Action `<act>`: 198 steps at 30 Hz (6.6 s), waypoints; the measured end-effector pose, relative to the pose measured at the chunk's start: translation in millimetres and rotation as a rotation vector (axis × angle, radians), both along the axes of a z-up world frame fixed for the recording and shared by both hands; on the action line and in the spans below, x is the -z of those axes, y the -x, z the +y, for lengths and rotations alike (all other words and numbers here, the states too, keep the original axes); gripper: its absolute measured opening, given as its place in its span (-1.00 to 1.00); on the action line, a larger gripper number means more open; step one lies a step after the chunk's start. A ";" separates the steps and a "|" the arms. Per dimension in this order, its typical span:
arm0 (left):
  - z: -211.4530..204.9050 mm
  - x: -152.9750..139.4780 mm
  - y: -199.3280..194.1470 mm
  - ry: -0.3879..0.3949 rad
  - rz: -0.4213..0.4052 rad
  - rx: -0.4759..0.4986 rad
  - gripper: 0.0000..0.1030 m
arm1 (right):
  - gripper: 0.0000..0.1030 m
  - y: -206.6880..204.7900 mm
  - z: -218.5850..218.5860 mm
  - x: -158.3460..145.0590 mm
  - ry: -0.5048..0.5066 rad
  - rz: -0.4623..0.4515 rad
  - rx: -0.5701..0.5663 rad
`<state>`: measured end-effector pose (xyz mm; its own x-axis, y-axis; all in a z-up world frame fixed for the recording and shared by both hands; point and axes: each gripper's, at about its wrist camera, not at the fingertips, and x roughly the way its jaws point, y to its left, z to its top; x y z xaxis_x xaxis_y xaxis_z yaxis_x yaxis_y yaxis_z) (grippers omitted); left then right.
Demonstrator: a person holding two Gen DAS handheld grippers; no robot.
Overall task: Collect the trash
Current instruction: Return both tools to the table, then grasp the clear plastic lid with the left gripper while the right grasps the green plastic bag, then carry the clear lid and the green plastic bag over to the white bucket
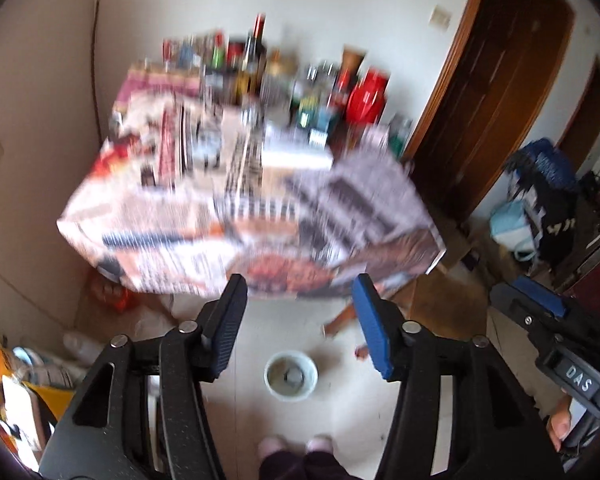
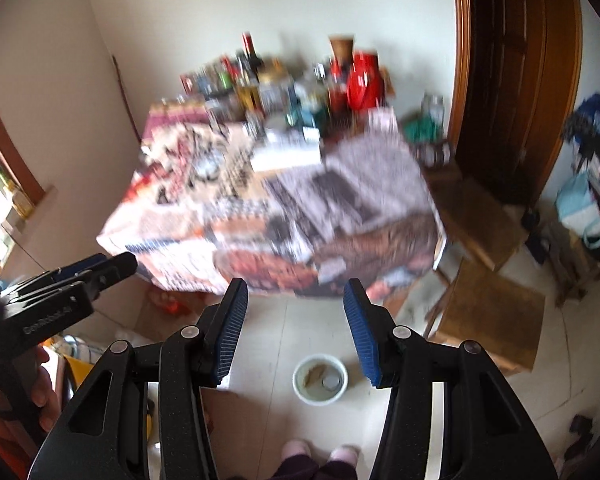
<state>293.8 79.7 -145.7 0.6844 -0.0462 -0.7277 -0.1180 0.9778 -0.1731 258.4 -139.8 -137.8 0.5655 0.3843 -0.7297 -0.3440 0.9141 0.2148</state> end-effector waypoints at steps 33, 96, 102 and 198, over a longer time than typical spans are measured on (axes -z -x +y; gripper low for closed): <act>7.2 -89.0 -135.9 -0.058 -0.228 -0.135 0.81 | 0.71 -131.4 -17.3 -91.6 -0.048 -0.343 0.026; 275.5 220.3 -401.7 0.186 0.384 -0.314 -0.89 | -0.32 -455.7 148.0 155.9 -0.091 0.401 0.155; 258.0 219.2 -408.6 0.134 0.394 -0.283 -0.98 | -0.47 -448.2 149.4 143.3 -0.089 0.363 0.130; -35.2 202.5 -20.6 -0.026 0.319 0.078 -0.98 | -0.54 -8.9 -16.4 202.7 0.033 0.372 -0.060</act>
<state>314.5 44.5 -348.2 0.4167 -0.0681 -0.9065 -0.0865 0.9897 -0.1141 267.3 -156.3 -340.5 0.2372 0.3813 -0.8935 -0.3011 0.9033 0.3055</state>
